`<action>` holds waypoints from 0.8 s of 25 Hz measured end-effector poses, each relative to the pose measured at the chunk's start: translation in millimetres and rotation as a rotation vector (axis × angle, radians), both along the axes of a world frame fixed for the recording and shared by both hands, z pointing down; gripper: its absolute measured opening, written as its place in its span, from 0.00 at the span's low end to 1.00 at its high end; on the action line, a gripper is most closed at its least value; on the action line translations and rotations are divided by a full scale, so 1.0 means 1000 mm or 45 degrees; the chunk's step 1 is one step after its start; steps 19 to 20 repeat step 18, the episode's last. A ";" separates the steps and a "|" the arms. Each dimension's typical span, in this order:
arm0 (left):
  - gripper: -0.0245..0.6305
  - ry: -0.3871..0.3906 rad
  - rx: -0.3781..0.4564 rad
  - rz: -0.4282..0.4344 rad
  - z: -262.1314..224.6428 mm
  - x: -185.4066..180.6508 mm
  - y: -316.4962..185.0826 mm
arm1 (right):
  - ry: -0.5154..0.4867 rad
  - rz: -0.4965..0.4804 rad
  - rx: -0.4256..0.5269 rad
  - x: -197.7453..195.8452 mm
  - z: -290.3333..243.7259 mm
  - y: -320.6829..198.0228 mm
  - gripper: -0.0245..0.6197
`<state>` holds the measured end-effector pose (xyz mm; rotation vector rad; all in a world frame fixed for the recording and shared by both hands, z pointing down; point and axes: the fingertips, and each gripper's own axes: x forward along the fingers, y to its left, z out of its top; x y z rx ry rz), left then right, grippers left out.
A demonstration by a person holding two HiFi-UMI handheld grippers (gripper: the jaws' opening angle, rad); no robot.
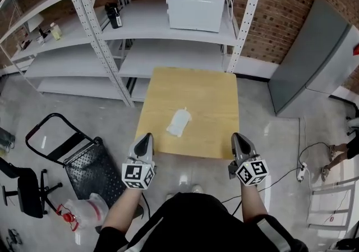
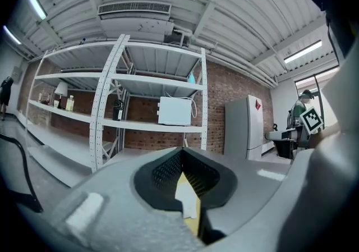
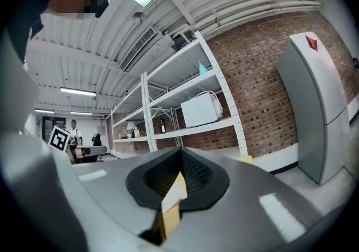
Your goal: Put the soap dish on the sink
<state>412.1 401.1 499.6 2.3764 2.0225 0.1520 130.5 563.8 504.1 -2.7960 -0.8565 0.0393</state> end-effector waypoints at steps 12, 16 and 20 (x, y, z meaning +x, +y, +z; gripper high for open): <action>0.04 -0.047 -0.010 0.082 0.002 0.007 0.003 | 0.008 -0.025 -0.009 0.029 -0.004 -0.017 0.05; 0.04 -0.042 -0.012 0.114 -0.003 -0.002 0.010 | 0.003 -0.026 -0.015 0.027 -0.008 -0.012 0.05; 0.04 -0.031 -0.007 0.136 -0.004 -0.008 0.012 | 0.005 -0.025 -0.011 0.027 -0.009 -0.011 0.05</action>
